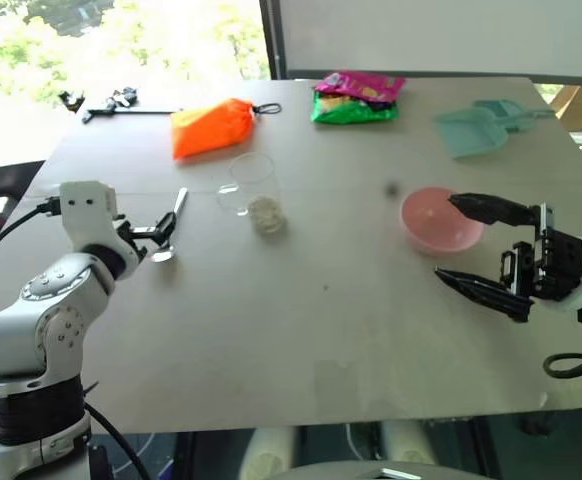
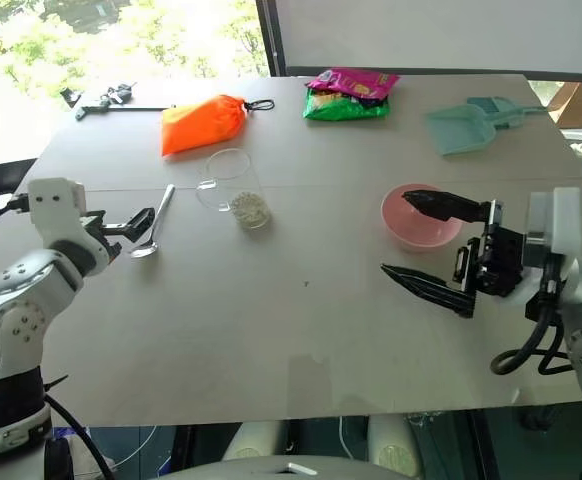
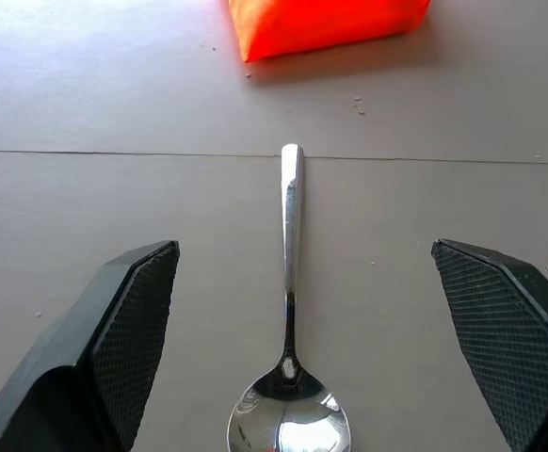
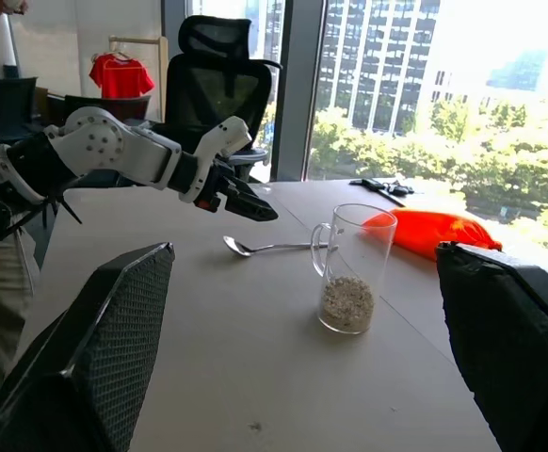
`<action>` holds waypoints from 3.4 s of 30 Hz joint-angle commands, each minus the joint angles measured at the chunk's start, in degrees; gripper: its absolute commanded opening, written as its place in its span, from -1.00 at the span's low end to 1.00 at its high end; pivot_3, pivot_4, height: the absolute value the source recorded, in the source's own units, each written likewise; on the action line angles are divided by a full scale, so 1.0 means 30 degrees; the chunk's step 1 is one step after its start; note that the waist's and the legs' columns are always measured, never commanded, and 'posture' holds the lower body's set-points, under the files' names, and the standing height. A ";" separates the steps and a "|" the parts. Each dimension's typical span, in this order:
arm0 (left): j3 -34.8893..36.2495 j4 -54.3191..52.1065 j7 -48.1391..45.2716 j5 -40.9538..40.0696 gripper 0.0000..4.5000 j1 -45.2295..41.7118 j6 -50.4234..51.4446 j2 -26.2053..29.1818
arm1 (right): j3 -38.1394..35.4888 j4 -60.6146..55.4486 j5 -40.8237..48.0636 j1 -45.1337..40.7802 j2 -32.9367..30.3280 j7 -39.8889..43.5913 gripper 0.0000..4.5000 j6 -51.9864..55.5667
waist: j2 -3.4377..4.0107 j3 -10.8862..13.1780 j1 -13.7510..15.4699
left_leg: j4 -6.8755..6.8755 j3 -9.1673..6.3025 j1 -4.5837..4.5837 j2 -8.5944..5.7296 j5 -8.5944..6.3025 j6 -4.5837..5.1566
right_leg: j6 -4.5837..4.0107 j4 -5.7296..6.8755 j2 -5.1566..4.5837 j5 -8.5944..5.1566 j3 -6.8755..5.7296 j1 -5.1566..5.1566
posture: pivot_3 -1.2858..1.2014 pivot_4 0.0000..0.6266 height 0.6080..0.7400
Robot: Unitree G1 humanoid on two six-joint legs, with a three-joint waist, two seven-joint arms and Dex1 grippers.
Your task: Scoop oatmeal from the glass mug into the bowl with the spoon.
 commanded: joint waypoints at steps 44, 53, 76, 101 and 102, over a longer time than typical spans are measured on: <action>-0.3376 -0.0098 -0.7424 0.4047 -0.98 -0.9522 -0.9954 0.0608 | 0.3332 0.2901 0.3035 -1.3136 0.2779 -1.4633 1.00 1.1957 | -0.0058 0.0039 -0.0275 | 0.0168 -0.0046 -0.0189 -0.0071 0.0028 -0.0044 | 0.0000 0.0208 -0.0066 0.0000 -0.0026 -0.0171 | 0.03 -0.52 1.00; -0.7712 0.0922 -1.1199 0.5031 -0.98 -1.0581 -1.3920 -0.1763 | 0.2089 0.6932 0.7135 -1.7627 0.7107 -2.0888 1.00 1.3535 | -0.0037 0.0053 -0.0630 | 0.0152 -0.0063 -0.0229 -0.0070 0.0030 -0.0043 | -0.0001 0.0227 -0.0053 -0.0001 -0.0051 -0.0196 | 0.03 -0.52 1.00; -0.7967 0.1164 -1.2955 0.5497 -1.00 -1.0505 -1.4822 -0.2845 | 0.1750 0.7575 0.8081 -1.8273 0.6691 -2.0937 -0.40 1.4154 | -0.0026 0.0060 -0.1101 | 0.0159 -0.0044 -0.0260 -0.0065 0.0033 -0.0037 | -0.0001 0.0263 -0.0041 -0.0002 -0.0037 -0.0266 | 0.03 -0.52 1.00; 0.0783 -0.7463 -0.4673 -0.2489 0.26 -0.3629 -0.3187 -0.3183 | -0.0803 1.1224 0.7460 -1.8054 0.4522 -2.1296 -1.00 1.2553 | -0.0007 0.0064 -0.1167 | 0.0174 -0.0004 -0.0254 -0.0040 0.0031 -0.0034 | 0.0000 0.0270 -0.0020 -0.0002 -0.0006 -0.0268 | 0.03 -0.52 1.00; 0.1132 -0.7829 -0.4491 -0.2230 0.26 -0.2406 -0.3350 -0.3215 | -0.1009 1.1249 0.7456 -1.7785 0.4470 -2.1299 -1.00 1.2561 | -0.0006 0.0062 -0.1173 | 0.0177 0.0002 -0.0249 -0.0035 0.0031 -0.0035 | 0.0001 0.0270 -0.0018 -0.0002 0.0001 -0.0267 | 0.03 -0.52 1.00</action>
